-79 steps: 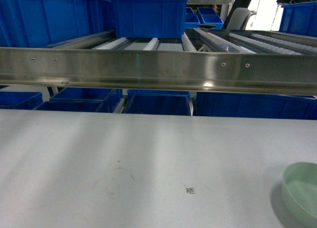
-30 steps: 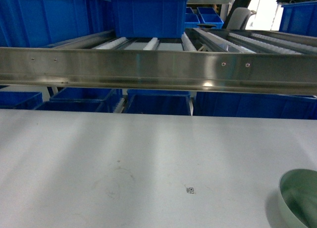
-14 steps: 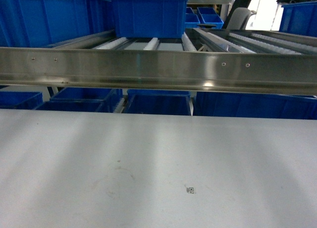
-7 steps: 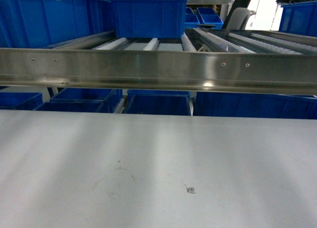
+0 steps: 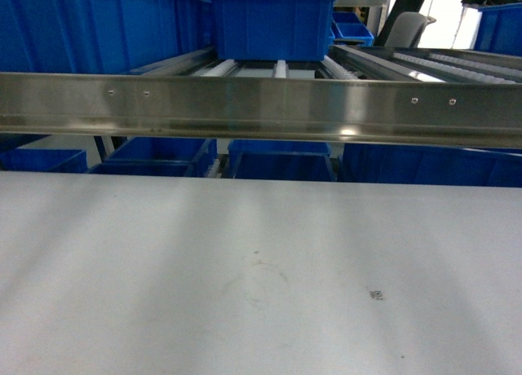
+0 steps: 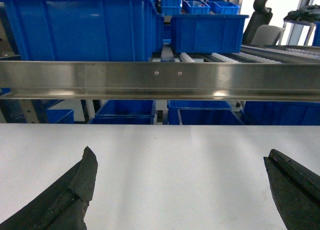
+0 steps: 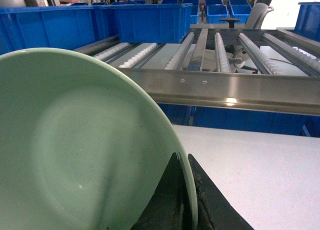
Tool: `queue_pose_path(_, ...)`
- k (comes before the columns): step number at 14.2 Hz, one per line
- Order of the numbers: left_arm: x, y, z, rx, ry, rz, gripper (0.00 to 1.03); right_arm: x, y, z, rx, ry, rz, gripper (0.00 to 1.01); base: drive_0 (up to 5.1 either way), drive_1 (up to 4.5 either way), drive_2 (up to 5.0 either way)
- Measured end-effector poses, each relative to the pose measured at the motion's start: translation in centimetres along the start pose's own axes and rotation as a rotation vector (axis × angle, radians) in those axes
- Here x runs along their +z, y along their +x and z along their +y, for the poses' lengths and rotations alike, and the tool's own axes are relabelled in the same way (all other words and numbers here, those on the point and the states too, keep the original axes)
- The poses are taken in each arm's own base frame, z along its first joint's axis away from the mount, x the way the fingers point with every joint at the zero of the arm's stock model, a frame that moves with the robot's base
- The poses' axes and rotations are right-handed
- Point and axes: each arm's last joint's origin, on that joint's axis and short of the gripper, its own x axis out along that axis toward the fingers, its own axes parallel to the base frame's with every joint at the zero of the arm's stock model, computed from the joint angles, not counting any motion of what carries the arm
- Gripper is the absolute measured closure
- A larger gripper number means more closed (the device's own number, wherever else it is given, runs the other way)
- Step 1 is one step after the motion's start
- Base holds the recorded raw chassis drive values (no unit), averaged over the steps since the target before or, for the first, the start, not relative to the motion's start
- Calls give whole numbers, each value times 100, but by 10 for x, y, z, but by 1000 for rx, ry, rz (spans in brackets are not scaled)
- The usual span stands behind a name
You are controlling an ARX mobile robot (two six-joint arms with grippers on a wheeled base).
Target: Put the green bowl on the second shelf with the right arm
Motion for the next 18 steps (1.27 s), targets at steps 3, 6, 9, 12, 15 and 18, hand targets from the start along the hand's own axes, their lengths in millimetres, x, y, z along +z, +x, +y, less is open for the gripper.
queue_pose_path(3, 0, 0, 0, 0, 0, 0, 5, 0, 0, 0, 1, 0, 0, 99, -442, 65, 414)
queue_pose_path(6, 0, 0, 0, 0, 0, 0, 5, 0, 0, 0, 1, -1, -1, 99, -453, 131, 363)
queue_pose_path(9, 0, 0, 0, 0, 0, -1, 5, 0, 0, 0, 2, 0, 0, 99, -474, 262, 262)
queue_pose_path(12, 0, 0, 0, 0, 0, -1, 5, 0, 0, 0, 2, 0, -1, 99, -474, 262, 262)
queue_pose_path(15, 0, 0, 0, 0, 0, 0, 5, 0, 0, 0, 2, -2, -3, 99, -474, 262, 262)
queue_pose_path(18, 0, 0, 0, 0, 0, -1, 5, 0, 0, 0, 1, 0, 0, 99, -501, 244, 244)
